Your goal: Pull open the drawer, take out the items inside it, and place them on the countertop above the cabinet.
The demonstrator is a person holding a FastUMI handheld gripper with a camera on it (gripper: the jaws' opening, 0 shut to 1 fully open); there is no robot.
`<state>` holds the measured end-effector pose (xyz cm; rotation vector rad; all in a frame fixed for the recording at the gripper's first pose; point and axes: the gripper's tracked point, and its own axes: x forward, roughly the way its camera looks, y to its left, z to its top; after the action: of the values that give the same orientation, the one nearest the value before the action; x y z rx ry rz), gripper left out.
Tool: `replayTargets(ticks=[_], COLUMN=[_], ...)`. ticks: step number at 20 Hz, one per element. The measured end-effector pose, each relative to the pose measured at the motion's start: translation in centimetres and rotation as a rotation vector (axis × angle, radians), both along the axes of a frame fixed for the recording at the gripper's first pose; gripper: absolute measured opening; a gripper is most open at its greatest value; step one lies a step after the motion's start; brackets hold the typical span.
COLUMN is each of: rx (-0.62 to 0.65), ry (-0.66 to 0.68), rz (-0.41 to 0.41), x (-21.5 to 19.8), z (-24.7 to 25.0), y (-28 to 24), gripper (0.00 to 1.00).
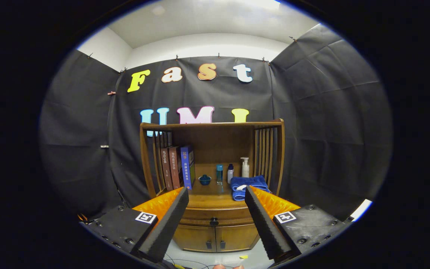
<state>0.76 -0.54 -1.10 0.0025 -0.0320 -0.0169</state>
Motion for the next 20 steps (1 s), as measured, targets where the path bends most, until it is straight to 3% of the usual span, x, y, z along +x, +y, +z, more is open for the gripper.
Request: replayTargets(ticks=[6,11,20], rx=[0.042,0.005,-0.01], ry=[-0.047,0.023,0.193], rz=[0.001,-0.015,0.038], x=[3.0,7.8,17.1], z=[-6.4,-15.0,-27.7], y=[-1.0,-2.0,-0.5], gripper=[0.99,1.0,1.0])
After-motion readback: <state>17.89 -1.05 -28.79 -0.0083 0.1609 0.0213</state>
